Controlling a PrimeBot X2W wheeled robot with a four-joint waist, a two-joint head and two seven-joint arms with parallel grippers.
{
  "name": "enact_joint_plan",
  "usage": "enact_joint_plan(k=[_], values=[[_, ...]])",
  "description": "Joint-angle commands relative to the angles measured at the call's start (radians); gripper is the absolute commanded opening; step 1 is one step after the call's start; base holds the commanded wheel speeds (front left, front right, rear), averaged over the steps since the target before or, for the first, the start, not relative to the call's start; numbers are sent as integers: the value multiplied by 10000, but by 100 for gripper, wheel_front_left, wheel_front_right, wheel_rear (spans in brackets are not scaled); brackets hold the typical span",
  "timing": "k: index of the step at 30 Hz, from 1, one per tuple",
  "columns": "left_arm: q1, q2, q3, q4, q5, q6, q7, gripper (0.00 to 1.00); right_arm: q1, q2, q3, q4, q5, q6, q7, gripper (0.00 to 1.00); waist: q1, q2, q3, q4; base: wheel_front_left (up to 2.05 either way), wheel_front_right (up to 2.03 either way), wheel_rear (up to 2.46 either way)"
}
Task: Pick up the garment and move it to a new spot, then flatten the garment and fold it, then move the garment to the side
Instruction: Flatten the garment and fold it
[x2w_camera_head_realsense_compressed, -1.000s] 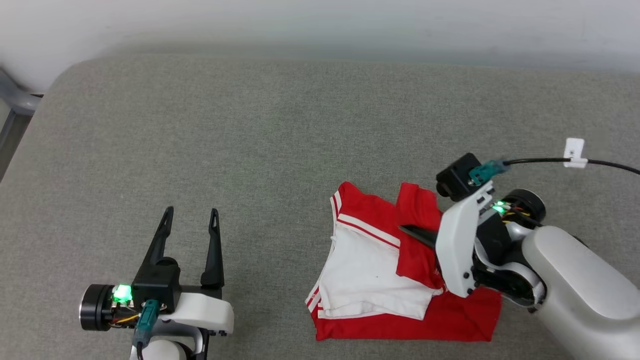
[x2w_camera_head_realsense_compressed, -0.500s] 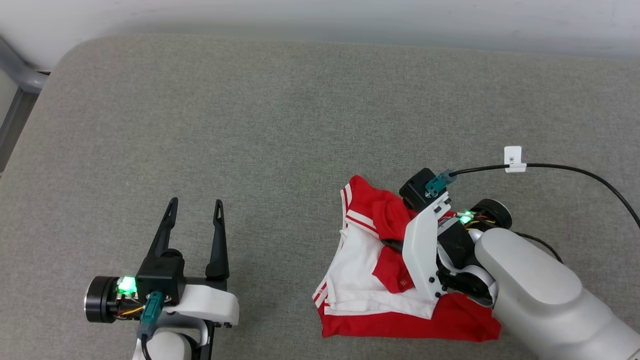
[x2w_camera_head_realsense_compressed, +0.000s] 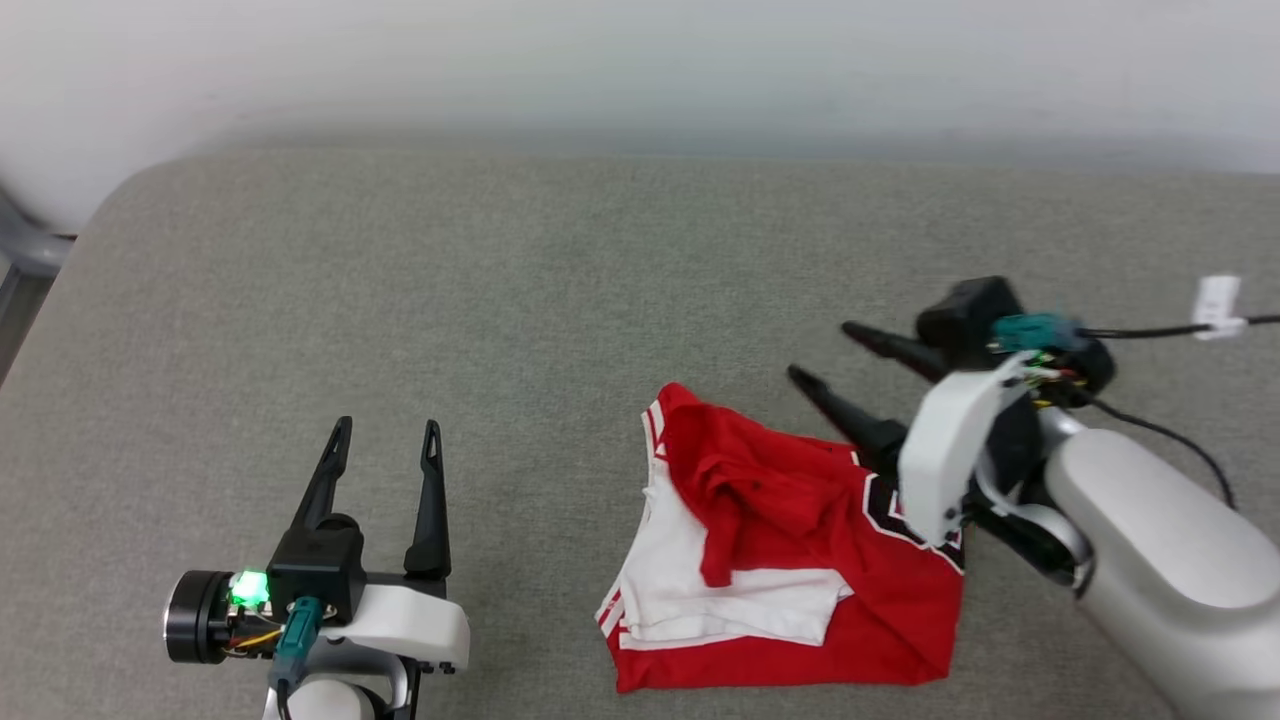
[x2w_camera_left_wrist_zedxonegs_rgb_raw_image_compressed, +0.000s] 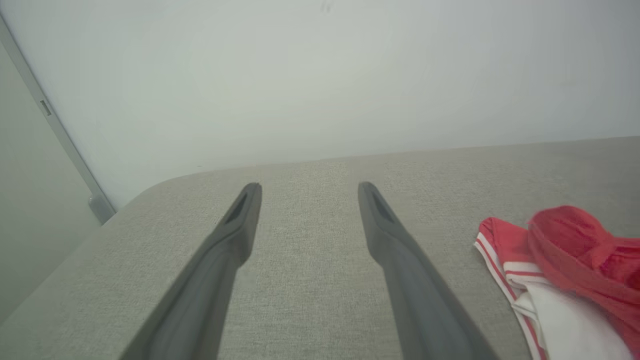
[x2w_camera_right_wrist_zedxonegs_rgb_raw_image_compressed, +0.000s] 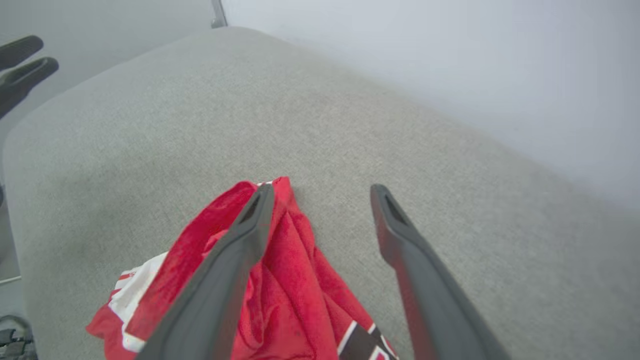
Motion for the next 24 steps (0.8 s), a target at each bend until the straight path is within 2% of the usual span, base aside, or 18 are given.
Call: enact_joint_plan(k=[1, 4, 10, 18, 24], values=[[104, 17, 51, 17, 9, -44, -24, 100, 295, -136, -321, -175, -202, -12, -267, 100, 0, 0, -216, -215, 0, 0, 0], [253, 22, 60, -34, 29, -51, -23, 100, 816, -380, -1448, -573, -1016, -12, -1073, 100, 0, 0, -420, -426, 0, 0, 0], [412, 34, 67, -56, 19, -129, -23, 100, 2449, 5, -3863, -1317, -2612, -10, -2237, 100, 0, 0, -669, -797, 0, 0, 0], [694, 56, 33, -35, 54, -158, -23, 100, 4763, 1291, -6836, -2576, -4443, -10, -3154, 100, 0, 0, -978, -1054, 0, 0, 0], [936, 131, 78, -25, 9, -165, -23, 100, 6294, 2179, -8023, -3439, -5127, -10, -3426, 100, 0, 0, -1215, -1091, 0, 0, 0]])
